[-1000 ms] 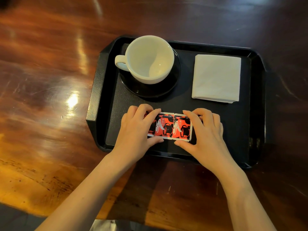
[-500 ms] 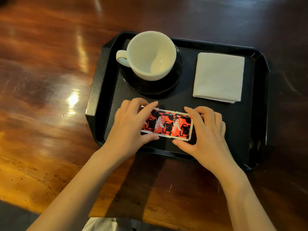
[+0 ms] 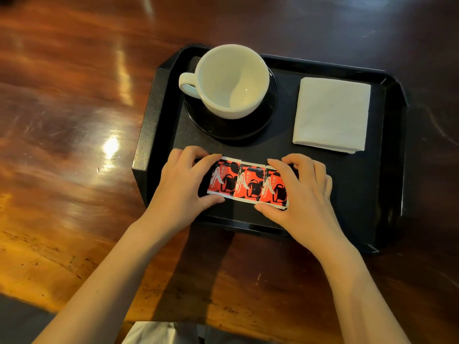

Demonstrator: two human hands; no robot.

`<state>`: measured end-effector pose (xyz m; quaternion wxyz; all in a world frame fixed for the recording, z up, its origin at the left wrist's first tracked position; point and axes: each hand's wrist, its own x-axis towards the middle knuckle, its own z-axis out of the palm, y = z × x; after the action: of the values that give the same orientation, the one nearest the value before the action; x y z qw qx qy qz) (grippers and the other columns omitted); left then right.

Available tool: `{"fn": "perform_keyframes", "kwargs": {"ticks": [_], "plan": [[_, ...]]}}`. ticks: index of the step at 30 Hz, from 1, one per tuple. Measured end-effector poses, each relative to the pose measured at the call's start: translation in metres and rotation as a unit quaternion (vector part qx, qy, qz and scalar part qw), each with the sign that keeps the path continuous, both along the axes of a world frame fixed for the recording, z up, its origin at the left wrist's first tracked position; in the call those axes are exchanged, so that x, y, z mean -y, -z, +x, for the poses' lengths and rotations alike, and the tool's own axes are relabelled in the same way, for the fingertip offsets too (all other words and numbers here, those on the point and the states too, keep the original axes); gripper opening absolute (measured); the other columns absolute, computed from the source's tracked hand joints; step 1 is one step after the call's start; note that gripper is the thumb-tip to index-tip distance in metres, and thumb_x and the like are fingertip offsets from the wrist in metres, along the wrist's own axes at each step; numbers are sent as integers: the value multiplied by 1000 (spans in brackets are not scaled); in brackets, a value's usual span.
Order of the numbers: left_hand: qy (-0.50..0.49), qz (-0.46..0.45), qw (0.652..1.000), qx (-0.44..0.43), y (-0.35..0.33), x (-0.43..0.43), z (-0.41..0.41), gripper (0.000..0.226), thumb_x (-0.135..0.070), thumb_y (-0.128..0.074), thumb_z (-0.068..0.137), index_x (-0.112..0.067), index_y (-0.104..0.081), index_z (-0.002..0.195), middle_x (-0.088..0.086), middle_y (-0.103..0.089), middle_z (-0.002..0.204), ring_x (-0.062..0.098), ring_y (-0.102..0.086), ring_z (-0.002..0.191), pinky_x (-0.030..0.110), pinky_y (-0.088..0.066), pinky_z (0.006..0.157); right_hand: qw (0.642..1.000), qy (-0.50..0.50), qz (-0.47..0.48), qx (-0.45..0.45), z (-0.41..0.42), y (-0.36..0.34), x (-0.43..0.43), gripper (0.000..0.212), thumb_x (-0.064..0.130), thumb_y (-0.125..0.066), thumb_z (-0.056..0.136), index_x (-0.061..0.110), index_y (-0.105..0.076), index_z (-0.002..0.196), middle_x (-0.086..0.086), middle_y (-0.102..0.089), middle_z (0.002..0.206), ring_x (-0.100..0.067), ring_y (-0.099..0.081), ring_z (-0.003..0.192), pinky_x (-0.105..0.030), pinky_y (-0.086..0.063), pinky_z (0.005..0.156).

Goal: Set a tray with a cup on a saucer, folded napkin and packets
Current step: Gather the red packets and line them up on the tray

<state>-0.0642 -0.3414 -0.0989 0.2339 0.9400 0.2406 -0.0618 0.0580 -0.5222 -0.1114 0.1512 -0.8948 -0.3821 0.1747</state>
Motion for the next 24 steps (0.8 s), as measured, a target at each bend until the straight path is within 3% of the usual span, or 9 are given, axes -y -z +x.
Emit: {"fn": "perform_keyframes", "kwargs": {"ticks": [15,19,24], "plan": [[11,-3,1000,18,0,2,0,82,-41,-80,62,-20,-46,133,7,-47,125,20,-31,111,37,-33,90,1000,11,7,3,-3,3,-1,74,48,-72,70,28,-39,134,0,-36,133,-15,-22,121,-39,-26,101],[53,21,998,13,-1,14,8,88,-45,-81,59,-20,-44,135,8,-47,128,27,-37,114,41,-35,90,1000,6,6,5,-2,4,0,78,47,-73,69,28,-38,136,0,-36,133,-15,-22,121,-39,-26,101],[78,12,997,10,2,11,14,81,-43,-79,63,-24,-45,134,4,-47,128,25,-36,114,39,-33,90,1000,-7,3,5,0,5,-1,81,47,-74,68,30,-37,138,-2,-36,134,-17,-21,121,-40,-26,100]]}}
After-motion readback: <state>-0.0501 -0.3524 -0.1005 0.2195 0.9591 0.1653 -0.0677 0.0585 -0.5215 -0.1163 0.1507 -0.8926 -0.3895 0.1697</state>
